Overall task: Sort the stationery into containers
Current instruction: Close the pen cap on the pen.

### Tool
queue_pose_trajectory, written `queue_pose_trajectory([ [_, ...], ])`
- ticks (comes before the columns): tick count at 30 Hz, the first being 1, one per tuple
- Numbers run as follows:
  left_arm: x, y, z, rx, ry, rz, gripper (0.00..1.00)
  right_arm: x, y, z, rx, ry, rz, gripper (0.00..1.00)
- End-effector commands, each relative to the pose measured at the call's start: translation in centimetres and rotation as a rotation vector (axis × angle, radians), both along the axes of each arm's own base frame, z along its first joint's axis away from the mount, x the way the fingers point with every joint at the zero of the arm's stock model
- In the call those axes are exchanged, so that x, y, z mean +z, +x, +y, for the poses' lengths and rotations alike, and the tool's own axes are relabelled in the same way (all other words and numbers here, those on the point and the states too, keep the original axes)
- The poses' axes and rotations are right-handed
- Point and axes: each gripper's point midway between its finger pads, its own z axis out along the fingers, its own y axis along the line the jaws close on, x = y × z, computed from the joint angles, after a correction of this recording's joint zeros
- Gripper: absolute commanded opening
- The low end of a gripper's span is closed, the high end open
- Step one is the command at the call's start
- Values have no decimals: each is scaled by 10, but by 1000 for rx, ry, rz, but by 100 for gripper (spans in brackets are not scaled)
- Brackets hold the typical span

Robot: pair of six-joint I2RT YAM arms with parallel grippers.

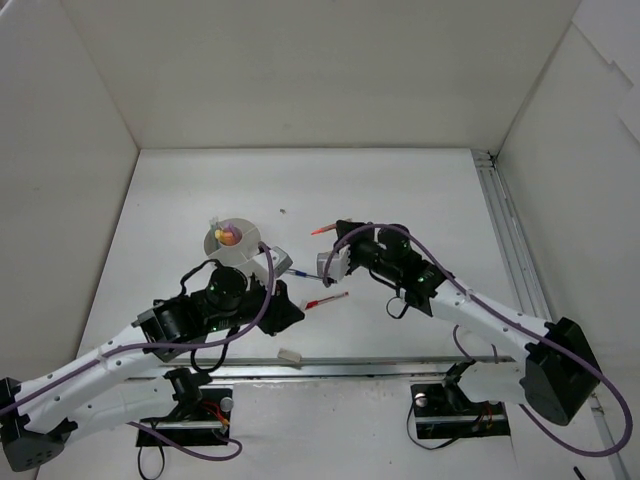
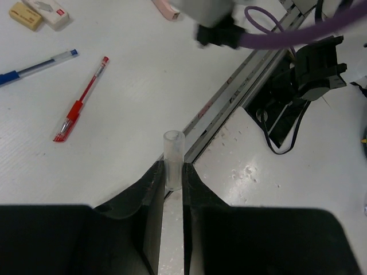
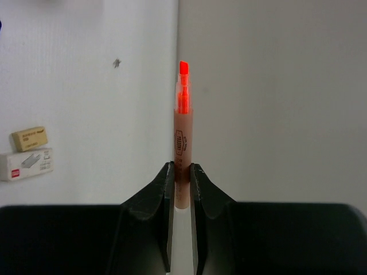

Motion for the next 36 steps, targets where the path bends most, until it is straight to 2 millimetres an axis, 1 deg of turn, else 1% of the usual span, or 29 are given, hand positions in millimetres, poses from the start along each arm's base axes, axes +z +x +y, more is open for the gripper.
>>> queue_pose_trajectory([
  [1,17,1,-15,-28,-89,31,0,81,-37,15,234,106,-313,0],
  [2,18,1,-16,-35,-100,40,0,88,-50,11,271,102,-344,0],
  [3,19,2,-17,-40,-116,40,0,81,-61,14,329,87,-334,0],
  [4,21,-2,-20,-63,-129,51,0,62,-69,14,369,30,-268,0],
  [5,22,-1,-20,-63,-141,53,0,64,-79,11,443,29,-249,0],
  [6,22,-2,-21,-73,-149,53,0,75,-79,9,447,38,-237,0],
  [7,23,-1,-20,-74,-160,55,0,65,-84,8,464,16,-177,0],
  [9,23,-1,-21,-74,-172,66,0,57,-89,8,508,-26,-181,0],
  [10,24,-2,-21,-89,-186,71,0,49,-91,8,538,-71,-216,0],
  [11,23,-4,-22,-97,-194,85,0,38,-94,10,558,-79,-213,0],
  [12,25,-4,-25,-111,-211,89,0,37,-93,11,565,-96,-242,0],
  [14,19,-6,-29,-125,-205,120,0,33,-87,12,553,-111,-238,0],
  [17,19,-5,-31,-134,-203,146,0,21,-89,11,580,-171,-250,0],
  [18,17,-6,-33,-141,-199,158,0,18,-92,11,602,-198,-263,0],
  [19,18,-3,-32,-133,-202,161,0,19,-95,12,611,-195,-267,0],
  [21,18,-5,-36,-151,-213,179,0,18,-100,13,628,-201,-268,0],
  [22,17,-3,-35,-143,-216,182,0,19,-101,12,627,-202,-274,0],
  [24,17,-2,-35,-141,-232,192,0,15,-105,11,643,-220,-281,0],
  [25,13,-4,-35,-146,-233,201,0,13,-109,11,651,-220,-277,0],
  [26,16,-1,-36,-146,-249,194,0,13,-110,11,655,-218,-275,0],
  [28,12,-2,-36,-159,-254,220,0,12,-116,12,677,-212,-279,0],
  [30,13,-2,-39,-181,-264,230,0,10,-120,14,695,-229,-289,0],
  [34,9,-4,-43,-206,-264,253,0,17,-122,16,699,-224,-310,0],
  [36,9,-5,-45,-222,-268,253,0,17,-124,18,706,-229,-313,0],
])
